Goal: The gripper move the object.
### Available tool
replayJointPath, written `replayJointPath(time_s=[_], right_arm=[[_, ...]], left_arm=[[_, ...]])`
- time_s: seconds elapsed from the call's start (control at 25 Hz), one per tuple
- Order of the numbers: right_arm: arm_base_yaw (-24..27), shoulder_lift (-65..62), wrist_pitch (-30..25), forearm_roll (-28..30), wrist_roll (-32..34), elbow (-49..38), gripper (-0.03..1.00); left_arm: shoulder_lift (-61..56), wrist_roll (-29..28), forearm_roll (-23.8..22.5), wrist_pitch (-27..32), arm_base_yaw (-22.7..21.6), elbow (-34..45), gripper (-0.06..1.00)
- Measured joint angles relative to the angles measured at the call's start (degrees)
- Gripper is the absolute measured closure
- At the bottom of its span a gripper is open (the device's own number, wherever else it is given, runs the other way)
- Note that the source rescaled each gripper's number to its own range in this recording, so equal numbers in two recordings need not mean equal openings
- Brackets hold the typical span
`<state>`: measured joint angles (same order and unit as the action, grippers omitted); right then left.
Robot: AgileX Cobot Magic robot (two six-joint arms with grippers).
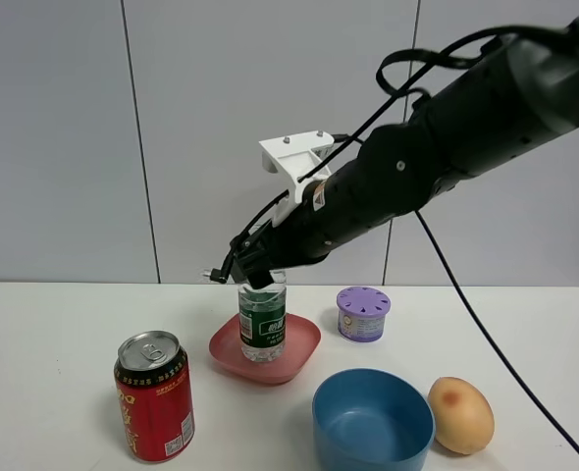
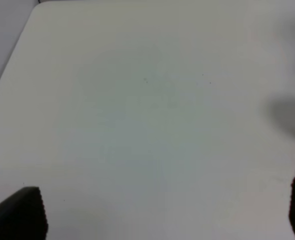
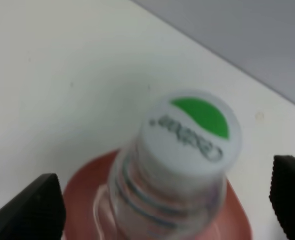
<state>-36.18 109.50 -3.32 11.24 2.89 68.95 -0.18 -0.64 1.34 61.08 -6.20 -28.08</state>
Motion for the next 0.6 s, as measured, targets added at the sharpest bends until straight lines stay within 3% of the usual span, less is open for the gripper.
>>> replayJointPath(time_s=[0.24, 0.28, 0.4, 0.6], right_arm=[[0.0, -13.4, -18.0, 0.0, -0.7, 0.0, 0.26], [0.0, -13.4, -18.0, 0.0, -0.7, 0.0, 0.26], [0.4, -19.8, -26.9, -0.5, -2.0, 0.1, 0.26], [4.6, -27.9, -46.3, 0.0, -2.9, 0.1, 0.26]], left_arm=[[0.0, 0.0, 0.0, 0.0, 0.0, 0.0, -0.06], [0.0, 0.0, 0.0, 0.0, 0.0, 0.0, -0.06], [0.0, 0.0, 0.0, 0.0, 0.0, 0.0, -0.06], [0.0, 0.0, 0.0, 0.0, 0.0, 0.0, -0.06]])
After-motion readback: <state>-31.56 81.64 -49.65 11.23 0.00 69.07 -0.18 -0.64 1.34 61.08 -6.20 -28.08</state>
